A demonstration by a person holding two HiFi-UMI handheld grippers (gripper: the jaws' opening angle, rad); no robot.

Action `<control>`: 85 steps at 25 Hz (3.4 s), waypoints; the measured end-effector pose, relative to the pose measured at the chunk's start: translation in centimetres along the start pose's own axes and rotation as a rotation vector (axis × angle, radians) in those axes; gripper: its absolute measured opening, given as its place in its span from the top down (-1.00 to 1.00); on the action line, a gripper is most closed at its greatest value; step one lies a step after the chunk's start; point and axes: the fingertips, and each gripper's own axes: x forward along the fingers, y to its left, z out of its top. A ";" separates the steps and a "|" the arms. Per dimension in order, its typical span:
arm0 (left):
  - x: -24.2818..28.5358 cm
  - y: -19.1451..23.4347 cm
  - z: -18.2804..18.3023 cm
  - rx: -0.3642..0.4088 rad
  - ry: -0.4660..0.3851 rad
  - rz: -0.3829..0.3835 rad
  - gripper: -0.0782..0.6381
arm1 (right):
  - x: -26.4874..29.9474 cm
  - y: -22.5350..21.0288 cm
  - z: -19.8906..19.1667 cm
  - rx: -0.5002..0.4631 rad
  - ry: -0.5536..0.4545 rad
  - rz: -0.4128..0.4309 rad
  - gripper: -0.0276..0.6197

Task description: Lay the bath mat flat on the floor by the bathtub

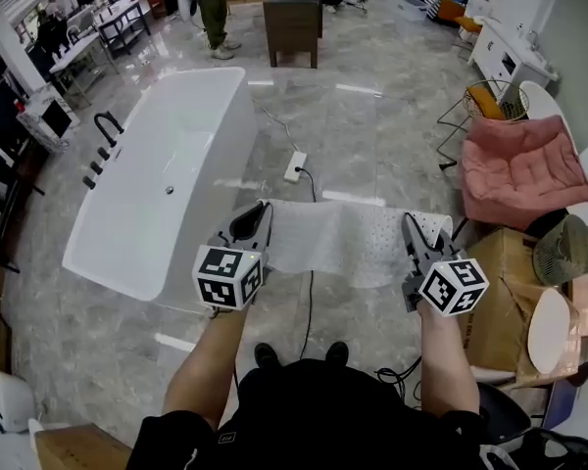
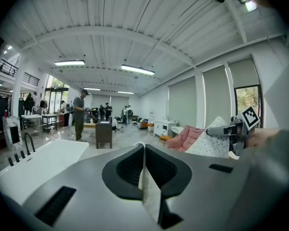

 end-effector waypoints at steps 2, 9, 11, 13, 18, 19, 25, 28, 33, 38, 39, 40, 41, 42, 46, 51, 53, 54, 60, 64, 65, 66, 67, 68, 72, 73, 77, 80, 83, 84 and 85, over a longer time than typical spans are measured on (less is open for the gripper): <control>0.6 -1.1 0.1 0.008 0.002 -0.006 0.73 | -0.6 -1.0 -0.2 0.008 0.001 0.000 0.85; 3.5 -5.6 0.4 0.011 -0.007 -0.012 0.73 | -2.8 -4.5 -0.1 0.037 0.001 0.033 0.85; 4.4 -7.0 0.4 0.011 -0.007 -0.014 0.73 | -3.7 -5.7 -0.2 0.042 0.001 0.037 0.85; 5.1 -7.7 0.5 0.009 -0.005 -0.013 0.73 | -4.5 -7.0 -0.1 0.049 0.001 0.034 0.85; 6.5 -9.0 0.8 0.040 0.014 -0.040 0.73 | -5.0 -9.1 0.1 0.072 0.005 0.028 0.85; 7.0 -9.2 0.7 0.042 0.019 -0.048 0.73 | -4.8 -9.3 0.0 0.074 0.011 0.030 0.85; 11.0 -8.6 0.0 0.002 0.036 -0.068 0.73 | -2.2 -11.5 -0.9 0.095 0.056 0.027 0.85; 14.0 -7.2 0.3 -0.014 0.034 -0.075 0.73 | 0.2 -13.2 -0.4 0.097 0.063 0.020 0.85; 20.4 -4.4 1.2 -0.049 0.029 -0.092 0.73 | 5.6 -16.8 1.2 0.101 0.071 0.003 0.85; 26.5 -1.2 2.8 -0.085 0.042 -0.110 0.73 | 11.3 -19.8 3.2 0.108 0.101 -0.009 0.85; 27.7 -0.5 3.3 -0.083 0.042 -0.114 0.73 | 12.5 -20.4 3.7 0.104 0.103 -0.010 0.85; 28.9 0.2 3.8 -0.080 0.039 -0.117 0.73 | 13.8 -21.2 4.2 0.102 0.104 -0.012 0.85; 30.2 0.9 4.3 -0.077 0.036 -0.119 0.73 | 15.2 -22.0 4.7 0.102 0.102 -0.013 0.85; 31.3 1.6 4.7 -0.075 0.035 -0.120 0.73 | 16.7 -22.6 5.0 0.104 0.101 -0.012 0.85; 34.5 4.2 4.9 -0.073 0.034 -0.113 0.73 | 21.3 -24.0 5.5 0.123 0.095 0.010 0.85; 37.2 6.9 5.4 -0.100 0.049 -0.076 0.73 | 25.8 -25.4 6.0 0.150 0.124 0.045 0.85; 38.6 7.9 5.5 -0.102 0.056 -0.058 0.73 | 27.5 -26.6 6.3 0.148 0.132 0.057 0.85; 39.5 8.4 5.5 -0.105 0.060 -0.047 0.73 | 28.5 -27.4 6.4 0.152 0.135 0.064 0.85; 45.4 10.6 5.2 -0.133 0.085 0.049 0.73 | 35.8 -32.7 6.5 0.165 0.171 0.154 0.85; 50.8 11.7 6.9 -0.182 0.092 0.134 0.73 | 41.6 -37.0 8.2 0.177 0.208 0.240 0.85; 52.0 11.8 7.5 -0.186 0.094 0.155 0.73 | 43.0 -38.1 8.8 0.175 0.216 0.265 0.85; 53.1 11.8 8.0 -0.188 0.095 0.174 0.73 | 44.2 -39.1 9.3 0.173 0.221 0.289 0.85; 54.2 11.9 8.5 -0.191 0.096 0.193 0.73 | 45.4 -40.0 9.7 0.174 0.224 0.309 0.85; 55.1 11.9 8.8 -0.196 0.097 0.210 0.73 | 46.3 -40.9 10.1 0.178 0.226 0.327 0.85; 57.9 12.3 9.8 -0.217 0.093 0.279 0.73 | 49.8 -43.3 10.9 0.178 0.258 0.394 0.85; 58.3 12.7 10.0 -0.222 0.093 0.296 0.73 | 50.9 -43.5 11.1 0.175 0.268 0.411 0.85; 58.6 14.7 10.0 -0.242 0.102 0.353 0.73 | 54.4 -42.2 11.2 0.169 0.295 0.482 0.85; 57.8 17.4 9.6 -0.266 0.096 0.402 0.73 | 57.4 -40.6 11.0 0.165 0.314 0.529 0.85; 57.4 20.5 9.0 -0.290 0.089 0.451 0.73 | 60.9 -39.1 10.9 0.150 0.331 0.567 0.85; 57.4 21.6 8.9 -0.294 0.084 0.467 0.73 | 62.2 -38.5 10.9 0.142 0.336 0.583 0.85; 57.3 22.8 8.9 -0.297 0.077 0.482 0.73 | 63.5 -37.8 10.9 0.131 0.343 0.600 0.85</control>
